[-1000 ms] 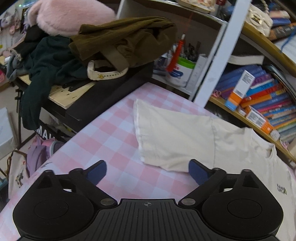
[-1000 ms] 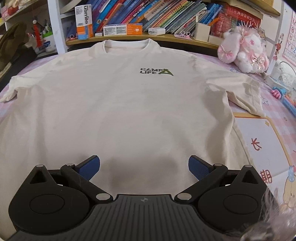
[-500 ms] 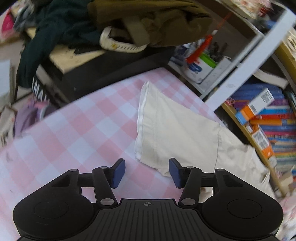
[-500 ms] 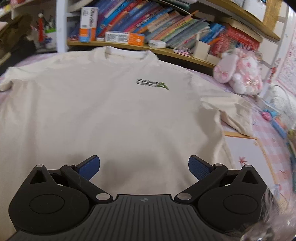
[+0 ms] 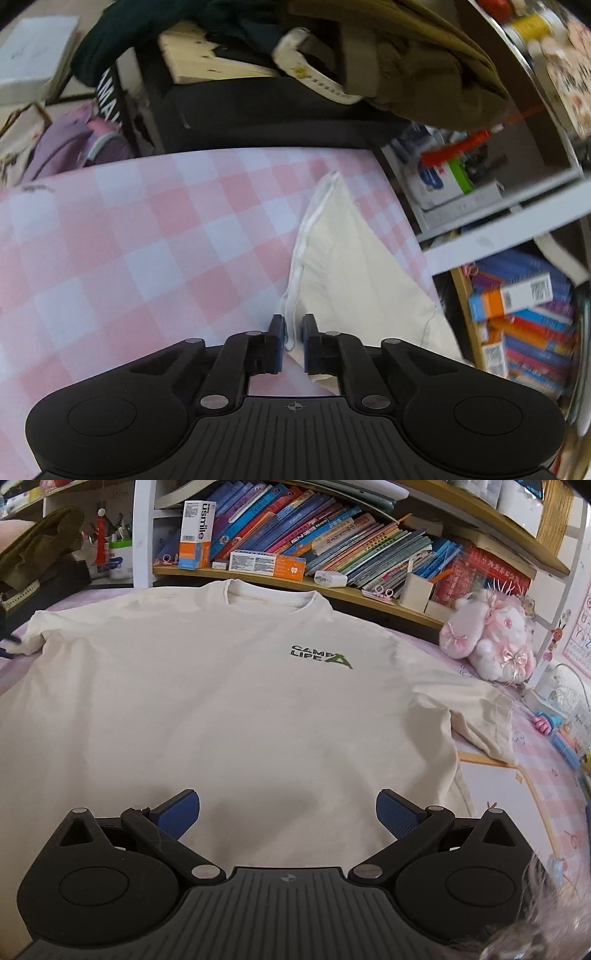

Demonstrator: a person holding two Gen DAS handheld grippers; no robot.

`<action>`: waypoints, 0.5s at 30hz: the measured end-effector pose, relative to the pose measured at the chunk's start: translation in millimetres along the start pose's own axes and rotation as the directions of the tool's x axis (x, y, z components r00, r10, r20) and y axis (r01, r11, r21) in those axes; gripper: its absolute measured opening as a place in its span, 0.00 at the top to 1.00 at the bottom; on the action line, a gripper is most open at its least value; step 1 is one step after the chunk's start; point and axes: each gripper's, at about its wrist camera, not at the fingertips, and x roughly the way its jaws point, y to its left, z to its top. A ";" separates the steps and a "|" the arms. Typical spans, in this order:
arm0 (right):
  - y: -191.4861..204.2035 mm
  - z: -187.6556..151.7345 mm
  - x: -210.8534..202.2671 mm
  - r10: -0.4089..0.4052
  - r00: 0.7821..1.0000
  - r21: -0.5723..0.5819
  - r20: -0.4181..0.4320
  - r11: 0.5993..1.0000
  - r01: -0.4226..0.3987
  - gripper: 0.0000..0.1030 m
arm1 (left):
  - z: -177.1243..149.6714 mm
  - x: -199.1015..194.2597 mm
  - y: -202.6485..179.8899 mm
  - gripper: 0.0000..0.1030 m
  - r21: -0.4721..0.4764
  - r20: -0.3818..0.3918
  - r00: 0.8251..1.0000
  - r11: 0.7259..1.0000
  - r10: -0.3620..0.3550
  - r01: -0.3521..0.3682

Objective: Fold clothes
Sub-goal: 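Grasp the sleeve cuff with the left gripper, then fold the held sleeve over onto the shirt body with the left gripper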

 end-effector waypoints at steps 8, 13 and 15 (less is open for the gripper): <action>-8.9 -4.7 -1.7 0.021 1.000 0.030 -0.018 0.999 -0.020 0.00 | 9.8 -5.1 -15.1 0.97 0.037 0.031 0.999 0.999 -0.020 0.019; -15.9 -3.7 3.0 0.069 0.998 0.022 -0.013 0.997 -0.069 0.00 | 8.1 -1.1 -16.7 0.97 0.019 0.041 0.999 0.999 0.025 -0.026; -18.7 -3.1 5.5 0.087 0.996 0.002 -0.010 0.996 -0.087 0.00 | 6.2 -1.1 -18.9 0.97 0.017 0.050 0.998 0.999 0.040 -0.041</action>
